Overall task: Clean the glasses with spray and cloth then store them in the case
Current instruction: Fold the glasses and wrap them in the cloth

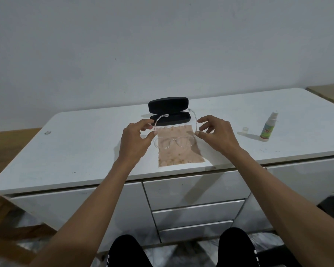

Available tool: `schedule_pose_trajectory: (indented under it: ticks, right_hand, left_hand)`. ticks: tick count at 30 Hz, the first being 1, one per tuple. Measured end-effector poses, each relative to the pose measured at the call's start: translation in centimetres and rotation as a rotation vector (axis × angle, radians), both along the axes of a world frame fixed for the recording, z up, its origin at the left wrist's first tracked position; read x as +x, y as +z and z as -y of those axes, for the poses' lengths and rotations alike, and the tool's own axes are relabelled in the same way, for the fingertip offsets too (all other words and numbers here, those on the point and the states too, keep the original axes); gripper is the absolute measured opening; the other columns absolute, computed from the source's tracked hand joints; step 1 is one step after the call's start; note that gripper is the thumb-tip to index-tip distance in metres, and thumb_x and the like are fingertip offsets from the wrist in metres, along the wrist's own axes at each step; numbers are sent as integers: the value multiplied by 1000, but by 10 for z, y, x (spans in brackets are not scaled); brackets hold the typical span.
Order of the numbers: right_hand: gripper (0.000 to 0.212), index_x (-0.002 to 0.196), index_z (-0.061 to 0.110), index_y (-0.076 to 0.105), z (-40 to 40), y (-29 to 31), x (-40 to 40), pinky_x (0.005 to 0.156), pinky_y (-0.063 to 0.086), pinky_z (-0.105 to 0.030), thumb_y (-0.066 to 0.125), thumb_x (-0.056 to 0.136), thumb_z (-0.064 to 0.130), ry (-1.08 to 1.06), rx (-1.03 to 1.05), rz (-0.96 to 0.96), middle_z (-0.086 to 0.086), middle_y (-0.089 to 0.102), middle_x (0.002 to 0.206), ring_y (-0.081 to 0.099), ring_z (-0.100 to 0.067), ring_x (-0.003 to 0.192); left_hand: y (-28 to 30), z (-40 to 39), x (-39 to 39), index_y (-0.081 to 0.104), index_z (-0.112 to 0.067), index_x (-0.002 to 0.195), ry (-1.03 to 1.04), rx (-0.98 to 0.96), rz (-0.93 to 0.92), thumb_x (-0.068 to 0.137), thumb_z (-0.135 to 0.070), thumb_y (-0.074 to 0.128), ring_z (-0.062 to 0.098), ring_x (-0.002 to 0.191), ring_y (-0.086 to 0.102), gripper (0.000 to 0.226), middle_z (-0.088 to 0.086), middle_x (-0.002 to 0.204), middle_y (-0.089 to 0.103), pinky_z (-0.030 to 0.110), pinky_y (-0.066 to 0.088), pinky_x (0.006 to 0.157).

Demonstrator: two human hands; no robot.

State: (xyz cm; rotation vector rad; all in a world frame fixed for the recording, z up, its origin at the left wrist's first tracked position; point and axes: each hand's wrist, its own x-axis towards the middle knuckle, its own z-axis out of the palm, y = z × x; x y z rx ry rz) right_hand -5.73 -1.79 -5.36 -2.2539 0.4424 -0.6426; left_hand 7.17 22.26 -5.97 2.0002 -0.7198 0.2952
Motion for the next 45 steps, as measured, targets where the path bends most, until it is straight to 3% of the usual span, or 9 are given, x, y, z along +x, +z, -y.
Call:
schedule_pose_trajectory:
  ticks: [4,7,12,18,26,30,36,40,45]
  right_hand:
    - [28,107,30,69,0,-4,-8,75,53,-29,80,82,32,-24,-1,17,12,73,87,67,-12,82]
    - [16,95,25,71,-3,-5,-15,72,53,-30,80,81,29,-47,-20,14,11,71,76,65,-9,74]
    - [8,75,27,76,-13,7,-24,70,55,-29,82,78,23,157,-97,-166,7,73,74,66,-7,69]
    - [14,90,29,81,-21,22,-31,67,44,-18,85,77,29,311,-205,-348,15,71,90,60,-3,73]
    - [10,91,31,84,-24,21,-32,65,39,-16,82,83,24,275,-326,-388,20,64,83,57,0,74]
    - [10,94,26,83,-26,20,-28,69,43,-18,77,87,21,254,-348,-357,14,71,84,56,1,70]
    - [18,98,22,82,-37,22,-17,73,49,-29,67,91,15,70,-358,-189,5,78,95,66,-16,83]
    - [20,100,24,81,-44,22,-5,75,54,-34,64,90,19,-48,-398,-140,3,79,98,69,-24,93]
    - [25,109,21,78,-51,11,8,69,43,-33,56,97,20,-158,-482,-132,-5,77,104,66,-33,94]
  left_hand:
    - [-4,-6,-4,69,-28,110,6,7,17,84,-21,81,15,93,63,30,-13,93,71,36,54,84]
    - [-5,-12,-9,65,-24,96,22,-5,53,81,-23,84,15,88,64,24,-12,86,68,37,54,80]
    - [0,-21,-25,78,-30,80,-184,241,14,75,-30,88,6,92,57,11,-15,82,72,34,49,80]
    - [12,-23,-38,82,-32,90,-305,439,-40,65,-49,92,0,96,53,32,-15,98,70,22,43,78]
    - [15,-23,-34,82,-33,88,-338,523,-46,82,-28,83,9,96,62,8,-11,99,69,40,55,91]
    - [13,-18,-35,82,-28,88,-275,486,1,84,-25,80,12,90,59,5,-9,93,65,39,54,84]
    - [14,-4,-37,81,-24,88,-70,250,67,86,-20,76,10,73,59,6,-11,81,66,30,50,71]
    - [14,8,-35,81,-22,89,84,200,74,88,-19,72,16,81,64,9,-8,88,72,31,52,73]
    - [10,19,-38,81,-21,96,188,215,99,91,-18,67,22,85,67,15,-2,93,77,30,49,71]
